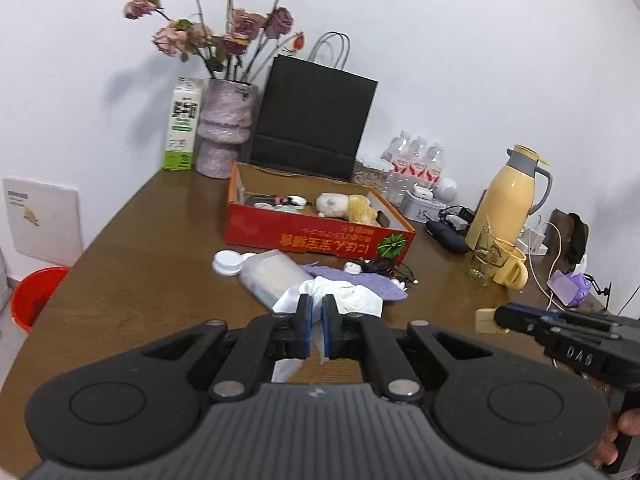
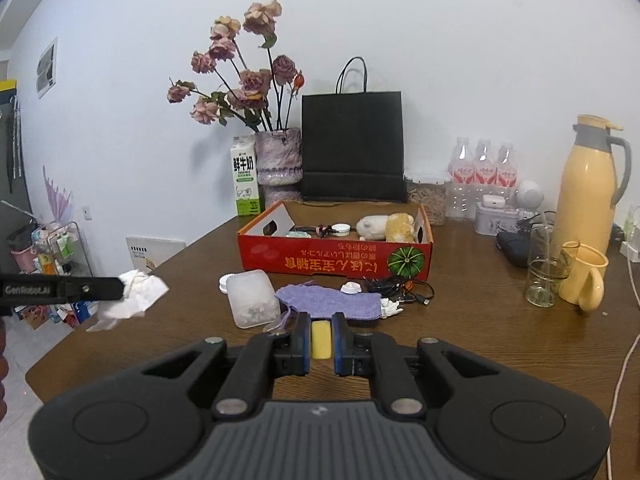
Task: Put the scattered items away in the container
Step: 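Carry the yellow block and tissue into the box with both grippers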
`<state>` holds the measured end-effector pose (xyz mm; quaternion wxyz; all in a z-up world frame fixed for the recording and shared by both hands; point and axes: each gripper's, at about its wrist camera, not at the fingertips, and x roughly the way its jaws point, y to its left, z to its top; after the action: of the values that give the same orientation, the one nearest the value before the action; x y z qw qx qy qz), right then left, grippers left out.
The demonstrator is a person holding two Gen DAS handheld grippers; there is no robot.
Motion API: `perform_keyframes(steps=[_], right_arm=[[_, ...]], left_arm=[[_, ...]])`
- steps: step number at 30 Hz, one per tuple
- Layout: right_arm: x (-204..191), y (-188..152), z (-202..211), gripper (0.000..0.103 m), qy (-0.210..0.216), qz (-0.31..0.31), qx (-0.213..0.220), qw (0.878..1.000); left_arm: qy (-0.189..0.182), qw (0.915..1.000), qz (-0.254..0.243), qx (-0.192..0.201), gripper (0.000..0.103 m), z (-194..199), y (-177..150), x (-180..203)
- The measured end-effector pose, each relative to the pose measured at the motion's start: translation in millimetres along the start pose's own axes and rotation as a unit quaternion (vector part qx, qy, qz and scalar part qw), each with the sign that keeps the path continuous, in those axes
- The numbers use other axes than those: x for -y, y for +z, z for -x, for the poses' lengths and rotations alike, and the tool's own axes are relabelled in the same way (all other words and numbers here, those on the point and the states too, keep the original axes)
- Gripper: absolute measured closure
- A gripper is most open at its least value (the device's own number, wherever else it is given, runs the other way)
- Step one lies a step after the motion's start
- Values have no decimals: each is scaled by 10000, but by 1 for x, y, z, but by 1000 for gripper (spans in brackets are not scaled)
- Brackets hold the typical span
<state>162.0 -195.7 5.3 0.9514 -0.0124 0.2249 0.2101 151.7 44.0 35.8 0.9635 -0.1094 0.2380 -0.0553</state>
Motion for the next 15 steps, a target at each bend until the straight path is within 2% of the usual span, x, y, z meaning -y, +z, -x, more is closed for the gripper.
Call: perform_keyframes(steps=[7,11,15], right_arm=[[24,23,-35,93,148,30,145,9998],[40,60,-63,93,121,200,421,9988],[68,105,-112,93,206,12,485,9986]], left_arm=[[29,9998,-166,-114,97,-61,44,4],[140,9992,-341,-179,97,-111,83,1],[-20,9986,-329,-424,97,-174,130,-5]])
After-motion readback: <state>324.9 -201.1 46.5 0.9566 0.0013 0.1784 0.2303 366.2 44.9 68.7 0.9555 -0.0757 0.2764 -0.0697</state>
